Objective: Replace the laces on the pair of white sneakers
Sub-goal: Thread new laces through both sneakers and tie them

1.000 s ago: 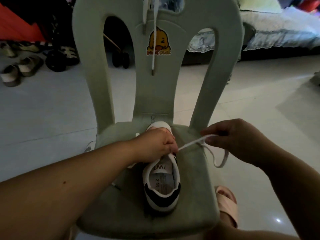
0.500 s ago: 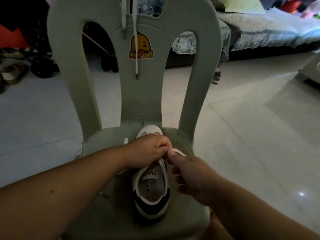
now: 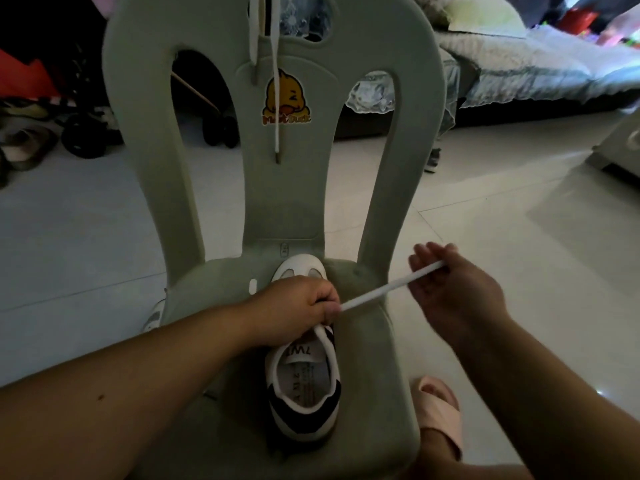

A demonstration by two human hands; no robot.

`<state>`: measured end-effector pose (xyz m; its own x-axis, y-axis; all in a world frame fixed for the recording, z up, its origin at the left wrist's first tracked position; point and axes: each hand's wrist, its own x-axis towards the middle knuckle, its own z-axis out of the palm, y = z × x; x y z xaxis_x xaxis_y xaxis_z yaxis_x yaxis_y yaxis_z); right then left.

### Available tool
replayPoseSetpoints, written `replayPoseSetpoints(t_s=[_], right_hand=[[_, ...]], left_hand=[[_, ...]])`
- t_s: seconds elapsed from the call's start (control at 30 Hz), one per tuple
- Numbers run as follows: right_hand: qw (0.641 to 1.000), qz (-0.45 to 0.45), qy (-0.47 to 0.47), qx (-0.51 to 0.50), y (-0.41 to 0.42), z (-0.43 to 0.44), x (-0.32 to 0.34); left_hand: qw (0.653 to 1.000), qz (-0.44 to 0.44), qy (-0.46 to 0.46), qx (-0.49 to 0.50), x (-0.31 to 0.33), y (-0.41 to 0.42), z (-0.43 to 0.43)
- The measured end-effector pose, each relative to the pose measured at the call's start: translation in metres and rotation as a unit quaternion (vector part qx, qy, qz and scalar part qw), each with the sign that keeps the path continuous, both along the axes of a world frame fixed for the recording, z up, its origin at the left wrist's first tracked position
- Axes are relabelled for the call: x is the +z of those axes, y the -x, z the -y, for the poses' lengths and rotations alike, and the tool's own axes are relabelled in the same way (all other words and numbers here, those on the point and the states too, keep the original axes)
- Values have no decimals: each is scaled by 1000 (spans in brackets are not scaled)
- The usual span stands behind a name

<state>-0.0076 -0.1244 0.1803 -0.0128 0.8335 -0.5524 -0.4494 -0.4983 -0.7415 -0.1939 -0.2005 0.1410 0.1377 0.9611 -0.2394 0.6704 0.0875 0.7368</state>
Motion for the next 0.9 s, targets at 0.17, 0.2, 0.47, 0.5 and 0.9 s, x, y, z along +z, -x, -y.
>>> replayPoseSetpoints(t_s=[0.17, 0.2, 0.47, 0.5, 0.9], right_hand=[[997, 24, -31, -73, -32, -31, -2], [996, 20, -34, -86, -37, -35, -2], [984, 22, -80, -158, -69, -48, 7], [982, 22, -86, -167, -72, -50, 9], [980, 129, -151, 18, -67, -34, 20]], left_hand=[[998, -51, -17, -16, -2, -2, -1], [998, -56, -20, -16, -2, -3, -2], [996, -79, -46, 1, -9, -5, -1], [996, -80, -49, 2, -9, -5, 0], [979, 7, -70, 191, 15, -3, 9]])
